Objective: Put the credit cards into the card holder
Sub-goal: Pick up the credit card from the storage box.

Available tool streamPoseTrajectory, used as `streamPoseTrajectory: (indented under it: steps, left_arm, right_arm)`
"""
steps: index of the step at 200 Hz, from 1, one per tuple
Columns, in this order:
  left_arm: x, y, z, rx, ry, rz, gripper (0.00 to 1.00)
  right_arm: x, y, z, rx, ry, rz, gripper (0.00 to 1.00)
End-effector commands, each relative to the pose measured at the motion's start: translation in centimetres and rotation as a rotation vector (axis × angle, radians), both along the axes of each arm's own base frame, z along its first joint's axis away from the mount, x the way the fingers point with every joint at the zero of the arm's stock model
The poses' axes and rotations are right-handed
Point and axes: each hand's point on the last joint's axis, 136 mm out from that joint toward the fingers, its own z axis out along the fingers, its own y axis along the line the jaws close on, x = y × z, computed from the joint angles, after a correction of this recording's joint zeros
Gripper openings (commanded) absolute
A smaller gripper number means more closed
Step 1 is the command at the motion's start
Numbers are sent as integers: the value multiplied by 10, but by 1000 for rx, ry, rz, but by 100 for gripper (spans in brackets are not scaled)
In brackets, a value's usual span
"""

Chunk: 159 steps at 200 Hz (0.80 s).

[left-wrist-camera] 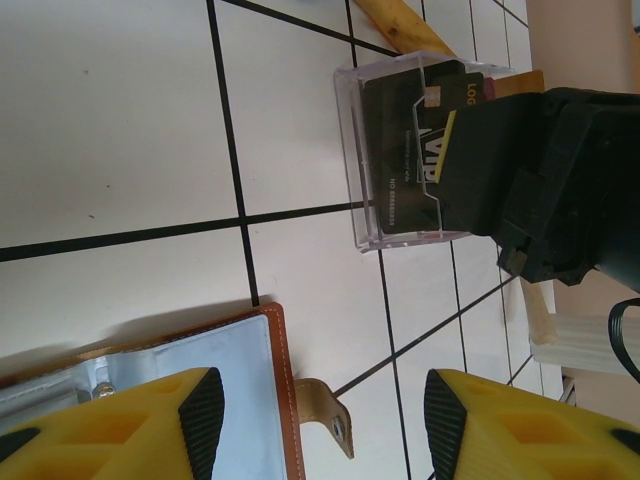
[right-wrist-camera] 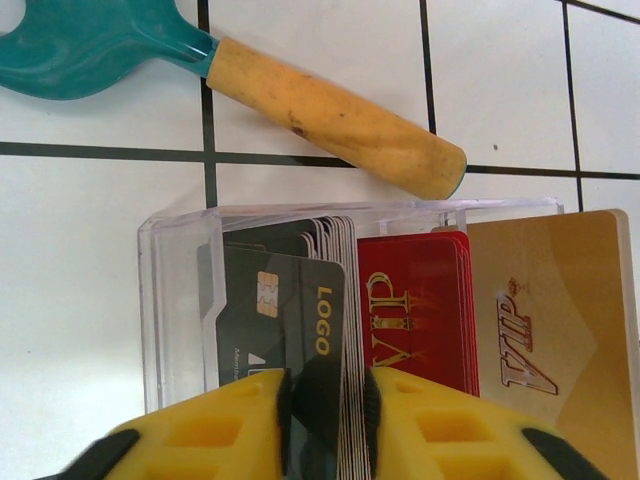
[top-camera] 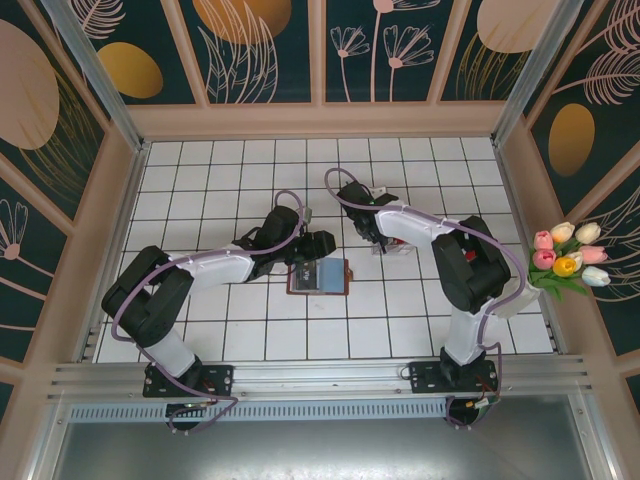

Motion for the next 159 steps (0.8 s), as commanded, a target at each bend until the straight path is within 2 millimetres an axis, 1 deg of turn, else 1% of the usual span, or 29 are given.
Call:
streamPoseTrajectory:
  steps: [1, 15, 82, 94, 107, 121, 159]
  left_arm:
    - [2, -4, 2, 11, -16, -16, 58]
    - [2, -4, 0, 13, -13, -19, 58]
    - [2, -3, 0, 15, -12, -17, 58]
    - [2, -3, 0, 15, -11, -16, 58]
    - [1, -3, -1, 17, -9, -18, 58]
    - [1, -3, -1, 17, -10, -17, 58]
    - [1, -2, -1, 20, -11, -14, 58]
  right_arm:
    - [-1, -8, 19, -35, -23, -8, 23]
    - [-1, -10, 20, -31, -28, -12, 20]
    - [-1, -11, 31, -26, -47, -10, 18]
    - [0, -11, 32, -27, -47, -7, 15]
    - [0, -12, 33, -26, -49, -11, 15]
    - [-1, -11, 34, -21, -50, -11, 12]
    - [-3, -5, 41, 36, -52, -2, 12]
